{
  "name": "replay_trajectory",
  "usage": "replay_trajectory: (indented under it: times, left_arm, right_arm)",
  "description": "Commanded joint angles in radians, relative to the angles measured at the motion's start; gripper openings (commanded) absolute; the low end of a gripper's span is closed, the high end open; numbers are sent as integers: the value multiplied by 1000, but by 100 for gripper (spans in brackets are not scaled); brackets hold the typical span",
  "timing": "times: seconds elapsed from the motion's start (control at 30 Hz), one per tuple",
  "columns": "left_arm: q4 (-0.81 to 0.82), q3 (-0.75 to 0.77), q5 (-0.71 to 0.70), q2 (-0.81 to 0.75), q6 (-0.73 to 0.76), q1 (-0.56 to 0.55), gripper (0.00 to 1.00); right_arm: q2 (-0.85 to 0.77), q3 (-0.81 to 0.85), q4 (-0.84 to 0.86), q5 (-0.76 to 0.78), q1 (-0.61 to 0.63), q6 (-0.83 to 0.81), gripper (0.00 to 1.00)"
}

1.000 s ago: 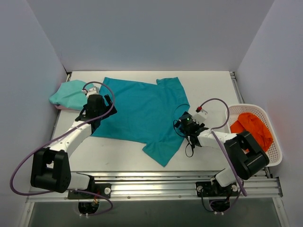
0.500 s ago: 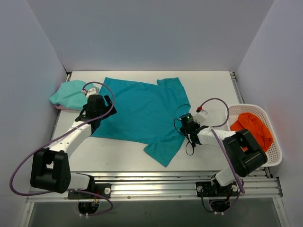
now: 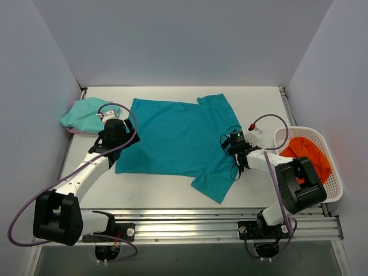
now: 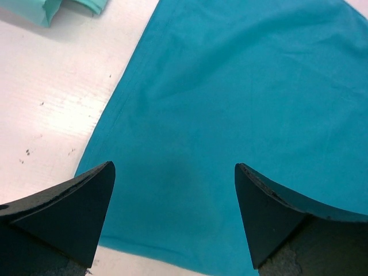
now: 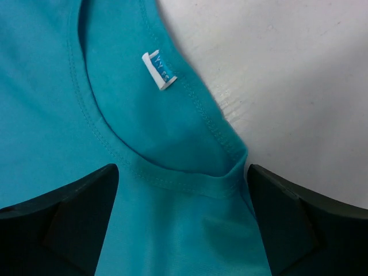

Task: Fold and stack the t-shirts
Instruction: Flatten the tshirt out

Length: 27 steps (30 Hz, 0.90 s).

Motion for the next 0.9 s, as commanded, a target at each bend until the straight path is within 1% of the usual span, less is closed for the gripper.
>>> replay_trajectory:
  times: [0.0, 0.03, 0.07, 0.1, 0.13, 0.17, 0.2, 0.23, 0.27, 0.3, 0.33, 0.37, 0.43, 0.47, 0.5, 0.57, 0.6, 0.63, 0.67, 0.7, 0.73, 0.77, 0.8, 0.87]
  left_arm:
    - [-79, -19, -38, -89, -42, -18, 94]
    - [-103, -24, -57, -106, -61, -24, 94]
    - [-164, -25, -80, -117, -80, -29, 94]
    - [-186, -30, -103, -138, -100, -49, 94]
    - [-198, -36, -110, -149, -104, -63, 94]
    - [-223, -47, -117, -170, -110, -75, 94]
    - [-240, -67, -144, -183, -133, -99, 94]
    - [-252, -77, -150, -201, -139, -110, 94]
    - [-255, -93, -153, -242, -142, -121, 94]
    - [-261, -122, -158, -264, -162, -136, 94]
    - [-268, -136, -149, -287, -173, -141, 94]
    - [-269, -152, -132, -327, -177, -146, 94]
    - [-271, -191, -92, -358, -188, -152, 94]
    - [-278, -202, -83, -373, -191, -156, 94]
    - [-280, -211, -77, -378, -190, -161, 94]
    - [-280, -237, -80, -379, -191, -167, 94]
    - [-283, -245, -83, -379, -194, -167, 94]
    - [-294, -234, -81, -381, -194, -166, 94]
    - [-283, -237, -71, -388, -193, -167, 94]
    - [-280, -239, -71, -393, -197, -167, 94]
    - [-275, -240, -71, -398, -200, -167, 94]
    - [-265, -246, -69, -399, -203, -169, 94]
    - [-262, -248, -69, -401, -208, -169, 94]
    - [-249, -248, -69, -392, -208, -169, 94]
  right_arm:
    - [6, 14, -111, 6, 23, -18, 94]
    - [-38, 17, -136, 56, 37, -6, 98]
    - [-69, 21, -203, 90, 51, 4, 99]
    - [-103, 35, -241, 124, 91, 13, 100]
    - [-179, 43, -289, 186, 114, 36, 100]
    - [-223, 52, -368, 216, 138, 48, 100]
    - [-264, 64, -401, 237, 166, 60, 100]
    - [-348, 64, -424, 248, 222, 67, 100]
    - [-393, 63, -465, 247, 246, 89, 100]
    - [-477, 44, -479, 235, 296, 100, 99]
    - [-516, 31, -478, 212, 322, 103, 98]
    - [-555, 14, -483, 151, 342, 117, 98]
    - [-644, -37, -498, 95, 381, 148, 97]
    - [-671, -52, -519, 60, 419, 177, 96]
    - [-710, -66, -541, 54, 440, 201, 96]
    - [-743, -98, -582, 43, 511, 240, 96]
    - [-755, -108, -594, 38, 537, 284, 95]
    - [-770, -117, -605, 38, 562, 310, 95]
    - [-777, -141, -614, 38, 618, 339, 95]
    - [-783, -160, -611, 35, 646, 370, 95]
    - [-792, -180, -605, 29, 672, 439, 95]
    - [-797, -227, -570, 20, 701, 473, 95]
    - [-798, -252, -549, 15, 756, 502, 95]
    - [-771, -285, -535, 24, 813, 597, 96]
